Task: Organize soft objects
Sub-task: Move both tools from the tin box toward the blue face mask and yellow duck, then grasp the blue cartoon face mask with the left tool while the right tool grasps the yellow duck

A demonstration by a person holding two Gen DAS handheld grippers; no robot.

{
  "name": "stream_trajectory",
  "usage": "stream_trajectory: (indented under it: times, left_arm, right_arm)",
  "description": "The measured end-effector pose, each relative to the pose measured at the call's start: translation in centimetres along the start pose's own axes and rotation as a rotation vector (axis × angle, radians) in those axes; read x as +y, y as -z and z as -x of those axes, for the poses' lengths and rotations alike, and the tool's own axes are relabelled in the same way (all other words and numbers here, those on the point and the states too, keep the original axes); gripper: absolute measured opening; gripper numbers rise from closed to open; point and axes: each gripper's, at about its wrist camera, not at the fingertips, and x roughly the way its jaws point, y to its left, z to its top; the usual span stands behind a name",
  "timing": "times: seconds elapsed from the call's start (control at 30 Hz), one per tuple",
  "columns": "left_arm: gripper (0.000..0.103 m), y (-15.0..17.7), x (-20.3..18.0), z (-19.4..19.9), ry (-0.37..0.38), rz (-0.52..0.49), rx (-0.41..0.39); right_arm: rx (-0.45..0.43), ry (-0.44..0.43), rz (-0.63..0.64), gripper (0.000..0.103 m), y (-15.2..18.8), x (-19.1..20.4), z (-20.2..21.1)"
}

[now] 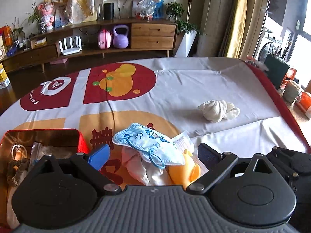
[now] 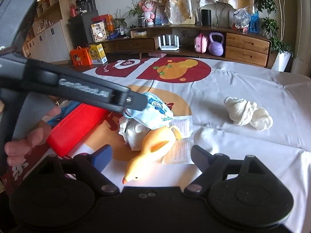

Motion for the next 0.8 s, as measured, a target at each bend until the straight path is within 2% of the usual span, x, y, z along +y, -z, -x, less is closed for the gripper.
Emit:
stream_trajectory:
  times: [0.1, 0.37, 0.63, 0.73, 0.8]
  left_arm:
    - [0.098, -0.2, -0.1, -1.7, -0.012, -0.026, 0.031]
    - [0.098, -0.9, 0.7, -5.0, -0.047, 0.012, 0.074]
    - [0.098, -1.0, 0.8, -7.0, -0.067, 0.006, 0.084]
    - [0.097, -0.9, 0.9, -7.2, -0.072, 0.001, 0.073]
    - [0.088, -0.9, 1.0, -7.2, -0.076, -0.005, 0.061]
  right_arm:
    - [0.009, -0.003, -0.004, 0.085, -0.2, -0.1, -0.8]
    - [0.023, 0.000, -0.003, 0.079, -0.8, 0.3, -2.8]
    - [0.043, 0.012, -0.004, 0.073, -1.0, 0.3, -4.4]
    - [0.049, 0.012, -0.010, 0.065, -1.1, 0.3, -4.8]
    - [0.050, 0.016, -0.017, 0.058, -1.0, 0.2, -5.0]
